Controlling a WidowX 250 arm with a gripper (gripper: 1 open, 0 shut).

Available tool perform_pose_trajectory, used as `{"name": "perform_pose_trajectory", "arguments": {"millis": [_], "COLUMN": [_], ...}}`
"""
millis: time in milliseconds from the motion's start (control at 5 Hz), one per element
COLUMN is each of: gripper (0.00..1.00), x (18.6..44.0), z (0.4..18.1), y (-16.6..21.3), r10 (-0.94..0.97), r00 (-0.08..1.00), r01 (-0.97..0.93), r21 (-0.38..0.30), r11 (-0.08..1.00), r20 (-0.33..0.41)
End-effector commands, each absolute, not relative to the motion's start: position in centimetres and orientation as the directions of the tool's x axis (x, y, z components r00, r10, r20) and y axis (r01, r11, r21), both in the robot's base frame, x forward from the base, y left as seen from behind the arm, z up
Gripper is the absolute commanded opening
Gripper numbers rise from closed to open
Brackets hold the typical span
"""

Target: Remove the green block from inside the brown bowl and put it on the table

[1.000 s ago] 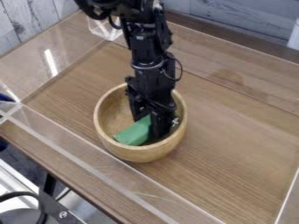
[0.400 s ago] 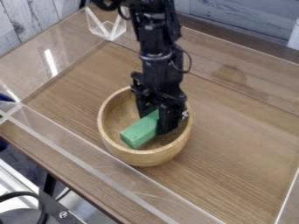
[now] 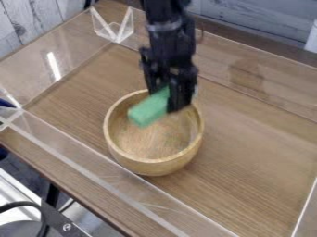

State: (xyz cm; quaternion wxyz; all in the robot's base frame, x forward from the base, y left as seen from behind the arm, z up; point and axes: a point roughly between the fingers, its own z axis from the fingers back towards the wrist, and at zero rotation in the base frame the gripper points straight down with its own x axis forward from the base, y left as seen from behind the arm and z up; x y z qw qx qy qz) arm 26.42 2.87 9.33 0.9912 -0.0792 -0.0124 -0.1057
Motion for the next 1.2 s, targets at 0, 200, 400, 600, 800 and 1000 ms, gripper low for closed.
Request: {"name": "perform_pose_trajectory", "arguments": {"millis": [0,200,400,600,800,1000], "gripper": [0.0,0.0,0.0,0.0,1.0,1.0], "x": [28.8,30.0,29.3,28.8,27.8,27.0], "z": [12.8,13.2,11.5,9.5,8.0,6.7], "y": [6.1,9.6,8.8,8.3,8.0,8.4], "r10": [-0.201,-0.211,-0.186,-0.159,-0.167,-0.162], "r00": [0.969,0.963,0.97,0.976,0.978,0.98], "r01": [0.217,0.229,0.204,0.175,0.177,0.168], "r21": [-0.111,-0.098,-0.103,-0.102,-0.076,-0.05], "r11": [0.97,0.968,0.974,0.979,0.981,0.984], "r20": [0.144,0.167,0.158,0.148,0.126,0.118]}}
